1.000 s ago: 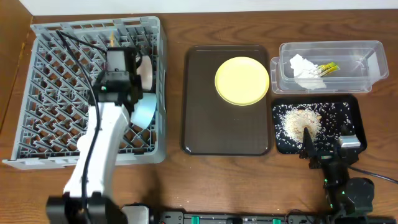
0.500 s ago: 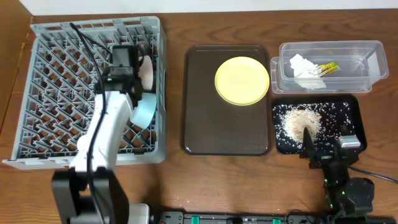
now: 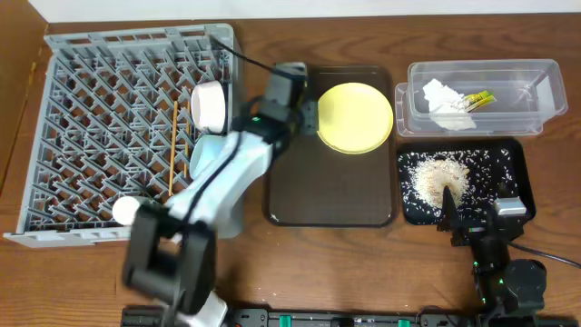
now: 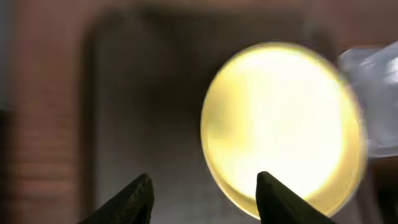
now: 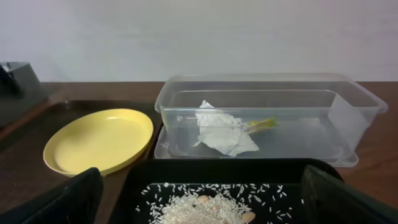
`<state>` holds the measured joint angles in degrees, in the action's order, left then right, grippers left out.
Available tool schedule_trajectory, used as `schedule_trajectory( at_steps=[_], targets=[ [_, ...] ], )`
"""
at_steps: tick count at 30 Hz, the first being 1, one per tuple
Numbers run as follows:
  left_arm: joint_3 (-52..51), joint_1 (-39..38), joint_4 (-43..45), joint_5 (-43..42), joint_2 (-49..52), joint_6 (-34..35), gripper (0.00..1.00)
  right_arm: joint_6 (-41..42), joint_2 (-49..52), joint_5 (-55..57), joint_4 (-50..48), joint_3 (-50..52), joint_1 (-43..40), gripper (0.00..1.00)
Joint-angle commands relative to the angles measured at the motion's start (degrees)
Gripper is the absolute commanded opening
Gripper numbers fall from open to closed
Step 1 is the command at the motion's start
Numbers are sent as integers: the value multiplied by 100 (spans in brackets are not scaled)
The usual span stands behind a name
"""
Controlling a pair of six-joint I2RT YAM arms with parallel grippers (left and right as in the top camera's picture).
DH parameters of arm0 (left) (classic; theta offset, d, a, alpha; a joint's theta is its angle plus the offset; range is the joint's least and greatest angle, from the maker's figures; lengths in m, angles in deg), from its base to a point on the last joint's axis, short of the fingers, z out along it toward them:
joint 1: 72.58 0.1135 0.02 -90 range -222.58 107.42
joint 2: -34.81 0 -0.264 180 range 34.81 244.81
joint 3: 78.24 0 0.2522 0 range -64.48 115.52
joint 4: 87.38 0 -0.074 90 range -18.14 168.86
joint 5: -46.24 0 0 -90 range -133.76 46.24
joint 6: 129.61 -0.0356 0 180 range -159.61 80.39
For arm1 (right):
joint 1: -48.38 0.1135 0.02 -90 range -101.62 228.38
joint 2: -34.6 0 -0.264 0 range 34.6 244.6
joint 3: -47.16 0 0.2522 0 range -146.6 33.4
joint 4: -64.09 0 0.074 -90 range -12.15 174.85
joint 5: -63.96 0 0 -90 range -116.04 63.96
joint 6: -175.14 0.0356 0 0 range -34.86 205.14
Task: Sort waste into correct bins and load items into the dishwasher
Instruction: 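Reach the left gripper to the yellow plate edge and grasp it, then lift the yellow plate left and stand it upright in the rack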
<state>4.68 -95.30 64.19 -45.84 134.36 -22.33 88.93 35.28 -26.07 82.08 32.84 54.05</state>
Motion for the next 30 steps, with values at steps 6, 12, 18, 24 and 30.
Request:
schedule_trajectory(
  at_steps=[6,12,18,24,30],
  targets=[
    [39,164,758,-1150,1410,1491,54,-68,-31,-2,0,24,-79,99],
    [39,203,1215,-2061,2022,1943,50,-68,-31,-2,0,24,-79,99],
    [39,221,1237,-2109,2330,2033,21,-68,-31,-2,0,24,-79,99],
    [39,345,1187,-2345,2271,1740,7,-68,-31,-2,0,24,-79,99],
    [39,848,767,-2750,1279,981,7,-68,-31,-2,0,24,-79,99]
  ],
)
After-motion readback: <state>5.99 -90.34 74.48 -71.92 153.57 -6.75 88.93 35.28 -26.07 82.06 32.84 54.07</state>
